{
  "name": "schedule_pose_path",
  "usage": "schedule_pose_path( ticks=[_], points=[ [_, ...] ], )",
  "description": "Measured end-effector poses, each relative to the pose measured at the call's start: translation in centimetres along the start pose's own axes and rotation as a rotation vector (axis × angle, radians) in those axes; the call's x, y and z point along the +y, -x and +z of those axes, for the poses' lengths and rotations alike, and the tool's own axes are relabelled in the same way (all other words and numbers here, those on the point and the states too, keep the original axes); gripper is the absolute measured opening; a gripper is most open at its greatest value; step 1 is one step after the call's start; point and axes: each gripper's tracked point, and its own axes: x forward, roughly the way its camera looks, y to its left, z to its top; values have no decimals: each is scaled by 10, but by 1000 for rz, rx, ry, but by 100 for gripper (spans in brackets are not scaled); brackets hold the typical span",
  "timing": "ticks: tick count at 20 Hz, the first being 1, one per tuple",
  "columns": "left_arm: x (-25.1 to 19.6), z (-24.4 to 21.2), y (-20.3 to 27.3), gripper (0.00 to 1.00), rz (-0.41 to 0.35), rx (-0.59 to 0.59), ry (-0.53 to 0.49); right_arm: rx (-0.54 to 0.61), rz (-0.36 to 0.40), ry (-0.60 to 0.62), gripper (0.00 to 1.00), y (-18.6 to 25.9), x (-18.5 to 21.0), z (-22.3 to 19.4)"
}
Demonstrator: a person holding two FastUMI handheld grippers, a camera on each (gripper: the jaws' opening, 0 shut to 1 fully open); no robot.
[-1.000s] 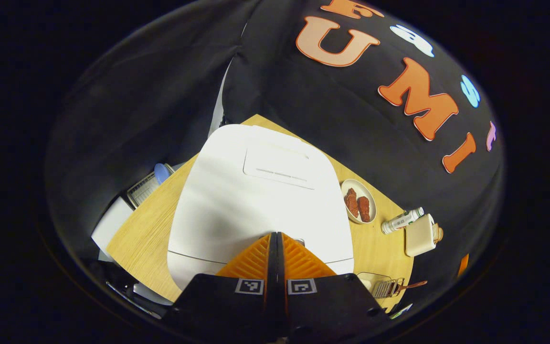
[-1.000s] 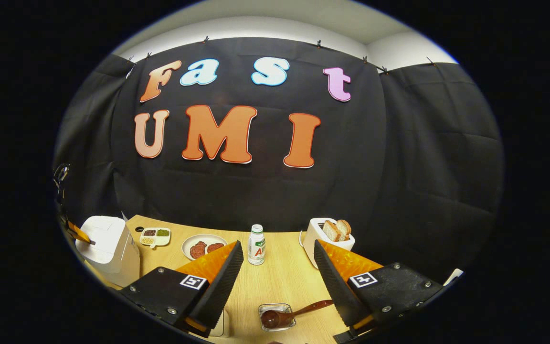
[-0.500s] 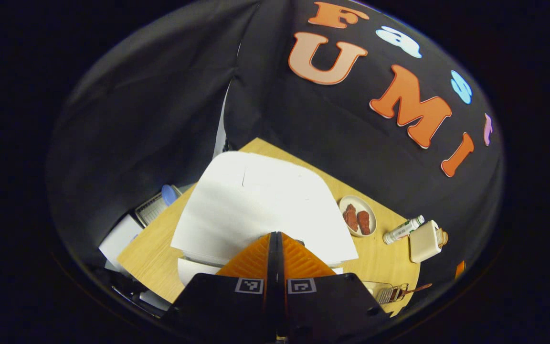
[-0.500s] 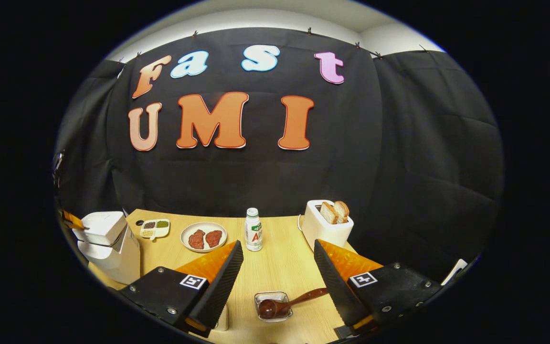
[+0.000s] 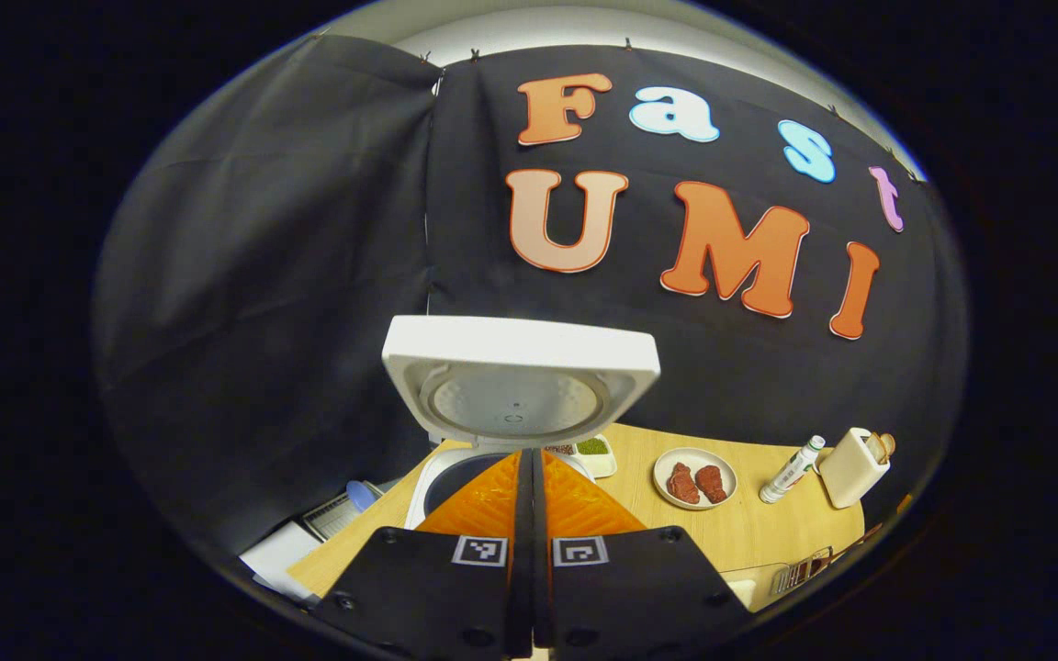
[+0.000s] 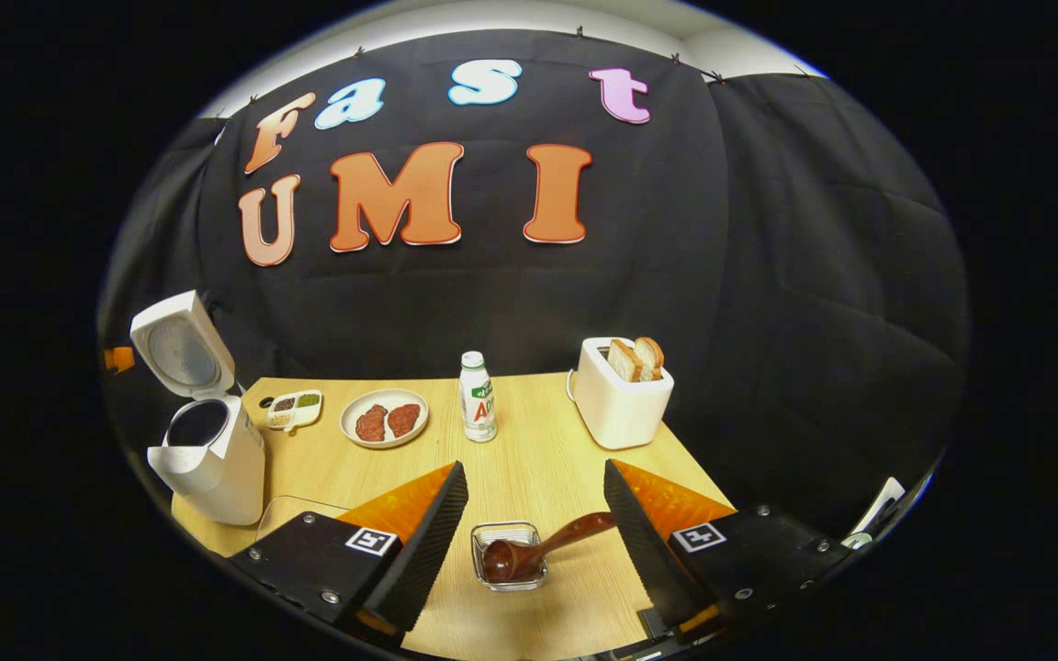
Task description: Close the left gripper, press the button to open the rice cooker; take a wooden spoon from the chopstick holder with the right hand, scoop a spoonful of rice and pour it into the rice cooker, then put the wooden spoon back into the chopstick holder.
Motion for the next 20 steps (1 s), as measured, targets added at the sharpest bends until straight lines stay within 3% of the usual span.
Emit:
schedule_pose_path(
  ticks=[7,10,11,14,20],
  points=[
    [-13,25,44,5,47,-150,-85,124,-18,-68,94,-19,-19,-53],
    [-35,26,58,8,-5,-171,-85,174,3,-117,94,-26,-18,-72],
    [-38,20,59,17,-13,-159,-112,185,12,-136,94,-30,-17,-77],
    [-47,17,70,75,-12,-168,-179,223,27,-179,93,-42,-16,-93],
    [-61,37,104,96,13,-291,-179,219,55,-272,90,-61,-11,-102]
  ],
)
